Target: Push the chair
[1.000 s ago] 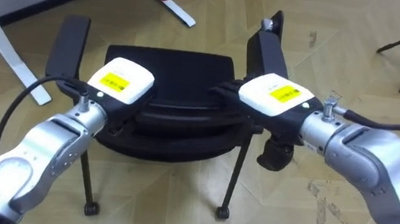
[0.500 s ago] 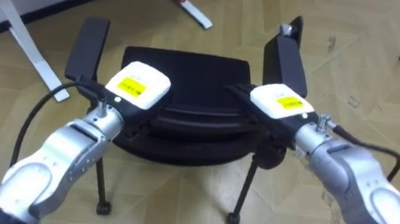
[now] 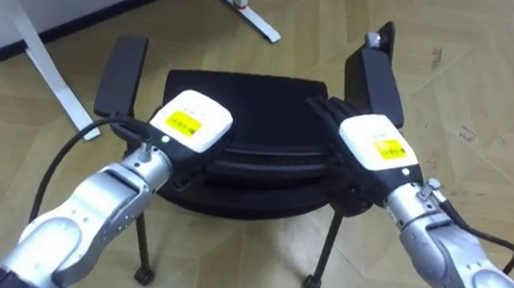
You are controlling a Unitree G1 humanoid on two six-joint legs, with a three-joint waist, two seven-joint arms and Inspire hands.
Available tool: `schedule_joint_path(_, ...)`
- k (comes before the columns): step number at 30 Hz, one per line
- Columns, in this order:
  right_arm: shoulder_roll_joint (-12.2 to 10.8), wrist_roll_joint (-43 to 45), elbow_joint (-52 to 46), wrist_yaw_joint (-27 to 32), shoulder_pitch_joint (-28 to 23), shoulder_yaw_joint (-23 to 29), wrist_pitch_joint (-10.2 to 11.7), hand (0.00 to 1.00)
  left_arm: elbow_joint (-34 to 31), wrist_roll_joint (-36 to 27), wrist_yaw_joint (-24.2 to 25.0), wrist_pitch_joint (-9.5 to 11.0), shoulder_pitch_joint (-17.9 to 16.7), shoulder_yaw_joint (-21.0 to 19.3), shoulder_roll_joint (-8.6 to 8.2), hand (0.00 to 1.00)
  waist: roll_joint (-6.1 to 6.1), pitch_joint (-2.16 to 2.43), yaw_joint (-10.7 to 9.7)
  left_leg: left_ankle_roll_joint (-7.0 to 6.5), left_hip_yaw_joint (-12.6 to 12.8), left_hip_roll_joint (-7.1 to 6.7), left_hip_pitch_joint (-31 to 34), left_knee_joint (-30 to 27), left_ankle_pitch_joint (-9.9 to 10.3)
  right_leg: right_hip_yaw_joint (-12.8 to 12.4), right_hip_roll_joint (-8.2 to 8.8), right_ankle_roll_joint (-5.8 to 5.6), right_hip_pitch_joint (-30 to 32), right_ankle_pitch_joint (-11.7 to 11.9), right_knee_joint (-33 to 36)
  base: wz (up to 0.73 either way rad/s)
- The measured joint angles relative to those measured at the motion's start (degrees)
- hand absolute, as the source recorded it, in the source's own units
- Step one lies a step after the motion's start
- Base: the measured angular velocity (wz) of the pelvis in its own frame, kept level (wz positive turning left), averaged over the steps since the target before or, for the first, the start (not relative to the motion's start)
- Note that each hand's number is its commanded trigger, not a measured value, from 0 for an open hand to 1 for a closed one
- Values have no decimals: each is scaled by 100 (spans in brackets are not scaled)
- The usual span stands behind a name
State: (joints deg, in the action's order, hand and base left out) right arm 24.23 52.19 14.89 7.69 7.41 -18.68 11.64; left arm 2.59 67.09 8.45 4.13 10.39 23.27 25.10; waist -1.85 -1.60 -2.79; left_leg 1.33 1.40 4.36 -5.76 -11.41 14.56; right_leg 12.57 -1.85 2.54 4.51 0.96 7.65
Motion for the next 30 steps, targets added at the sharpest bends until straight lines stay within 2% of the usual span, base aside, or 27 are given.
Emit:
schedule_joint_path(8, 3, -19, 200, 189, -44, -5, 20, 100, -1, 9, 66, 5, 0, 143, 2, 100, 3, 2, 8, 0, 187, 4, -147, -37, 0, -144, 18, 0, -160, 0, -4, 0)
schedule_joint_path(12, 23, -65, 509, 381, 47, -32, 87, 100, -15, 7, 67, 87, 0, 272, 3, 100, -15, 17, 7, 2, 389, -5, -174, -145, -1, -190, 92, 0, -258, 0, -9, 10)
schedule_joint_path(13, 24, -60, 527, 431, 26, -64, 95, 100, 6, 6, 71, 76, -15, 301, 3, 100, 26, 14, 3, 22, 531, -60, 13, -595, 11, -402, 216, -3, -307, 2, -18, 8)
schedule_joint_path(14, 25, -54, 545, 448, 15, -84, 95, 100, 35, 5, 71, 65, -18, 332, -6, 100, 76, 11, -2, 52, 607, -88, 202, -872, 124, -611, 311, -10, -327, 1, -21, 25)
schedule_joint_path(15, 90, -60, 503, 508, -54, -70, 95, 100, 39, 1, 70, 39, 9, 387, -23, 100, 86, 18, -80, 36, 740, 11, 493, -498, 93, -809, 385, -140, -287, -25, 30, 28)
schedule_joint_path(16, 78, -75, 486, 562, -141, -18, 95, 100, 20, 12, 68, 88, 39, 388, -32, 100, 191, 82, -45, -174, 1088, 75, 660, -382, -150, -855, 471, -446, -184, -231, 139, 0)
schedule_joint_path(17, 40, -56, 517, 564, -184, -4, 88, 100, 22, 55, 99, 125, 37, 389, -32, 100, 234, 114, 112, -190, 1341, 49, 649, -472, -155, -854, 504, -520, -196, -287, 93, -29)
schedule_joint_path(18, 38, -54, 521, 549, -190, -20, 88, 100, 27, 84, 112, 143, 36, 395, -24, 100, 241, 118, 155, -191, 1366, 35, 612, -501, -154, -824, 491, -515, -230, -284, 77, -40)
schedule_joint_path(19, 37, -46, 491, 540, -208, -48, 97, 100, 31, 84, 116, 187, 13, 395, 23, 100, 224, 107, 180, -194, 1272, -7, 542, -502, -152, -663, 503, -485, -329, -261, 24, -11)
schedule_joint_path(21, 14, 41, 428, 547, -232, -49, 93, 100, 32, 68, 111, 236, -10, 393, 83, 100, 202, 98, 164, -196, 1207, -38, 489, -442, -150, -548, 529, -497, -403, -267, 2, 14)
schedule_joint_path(25, -6, 67, 442, 546, -222, -49, 94, 100, 35, 60, 106, 242, -25, 390, 89, 100, 196, 92, 185, -197, 1180, -50, 424, -320, -149, -439, 525, -520, -453, -356, 10, 14)
schedule_joint_path(30, -6, 119, 436, 545, -227, -39, 95, 100, 35, 70, 142, 241, -30, 391, 72, 100, 169, 70, 179, -193, 1036, -66, 432, -301, -139, -287, 523, -476, -475, -416, 50, 10)
